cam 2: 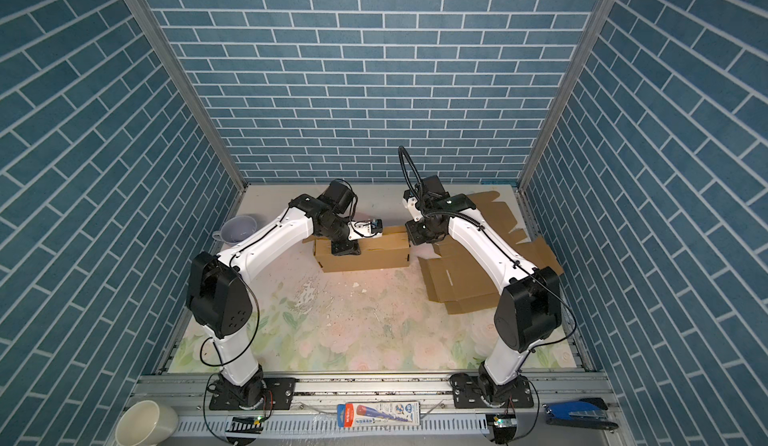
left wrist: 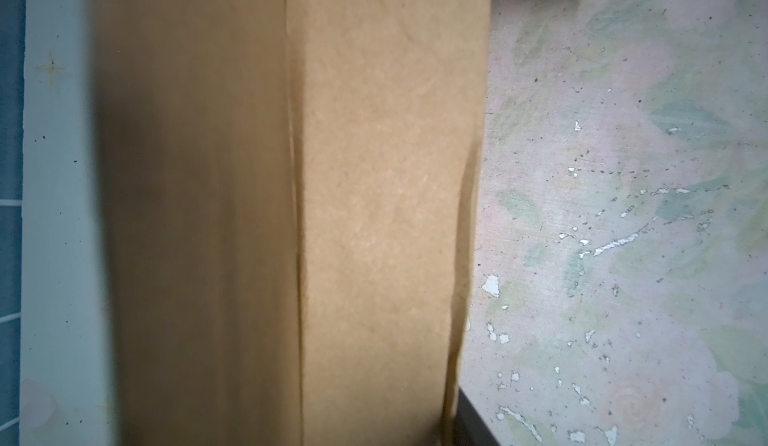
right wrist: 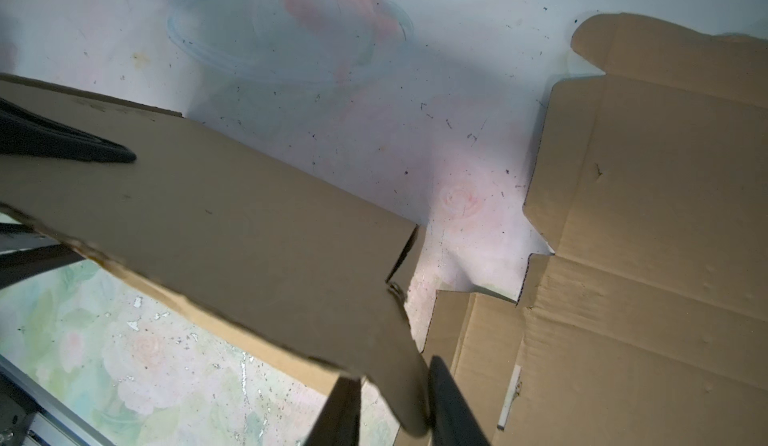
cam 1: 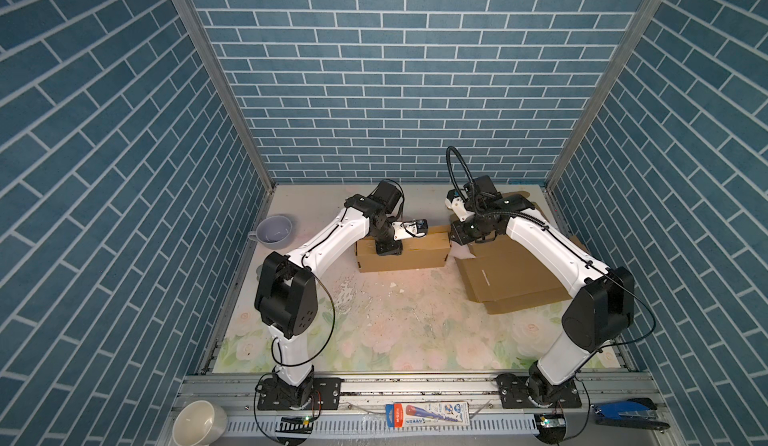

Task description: Fold the paper box

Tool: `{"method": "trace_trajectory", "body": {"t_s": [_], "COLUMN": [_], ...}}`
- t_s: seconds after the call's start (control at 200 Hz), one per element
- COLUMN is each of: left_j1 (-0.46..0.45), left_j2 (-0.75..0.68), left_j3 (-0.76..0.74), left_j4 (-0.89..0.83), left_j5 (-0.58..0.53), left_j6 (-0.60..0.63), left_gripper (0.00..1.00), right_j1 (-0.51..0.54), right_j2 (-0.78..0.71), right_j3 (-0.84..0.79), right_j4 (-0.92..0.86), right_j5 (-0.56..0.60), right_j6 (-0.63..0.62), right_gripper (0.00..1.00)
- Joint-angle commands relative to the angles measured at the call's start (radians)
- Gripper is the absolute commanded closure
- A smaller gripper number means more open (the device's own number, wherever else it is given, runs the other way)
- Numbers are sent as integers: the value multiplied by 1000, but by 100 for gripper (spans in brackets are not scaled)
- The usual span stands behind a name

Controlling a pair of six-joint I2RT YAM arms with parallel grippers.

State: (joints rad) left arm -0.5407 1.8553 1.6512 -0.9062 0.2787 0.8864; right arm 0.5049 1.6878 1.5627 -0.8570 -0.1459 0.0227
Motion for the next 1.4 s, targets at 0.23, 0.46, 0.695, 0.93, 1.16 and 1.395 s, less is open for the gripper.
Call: {"method": "trace_trajectory", "body": {"t_s": [0.23,0.46,0.695,0.93,1.16,1.395], "left_j1": [4,4,3,4,3,4], "left_j2": [76,75,81,81,85,87], "left_j3": [-47,-44,-39,-39,-30,-24], "left_j4": [7,6,4,3,-2,-3], "left_j5": [17,17,19,21,25,25], "left_j6": [1,2,0,0,-3,-4], "left_gripper": [59,60,60,60,60,60], "right_j1": [9,14,17,15,8,0], "right_j2": [25,56,56,51,32,-16], "right_j3": [108,137,137,127,56,-70], "right_j4": [-76,-88,-92,-65,-6,95], "right_j5": [7,8,-15,-52,-57,-48], "right_j6": [40,75,206,310,372,433], "right_gripper": [80,93,100,100,100,100]}}
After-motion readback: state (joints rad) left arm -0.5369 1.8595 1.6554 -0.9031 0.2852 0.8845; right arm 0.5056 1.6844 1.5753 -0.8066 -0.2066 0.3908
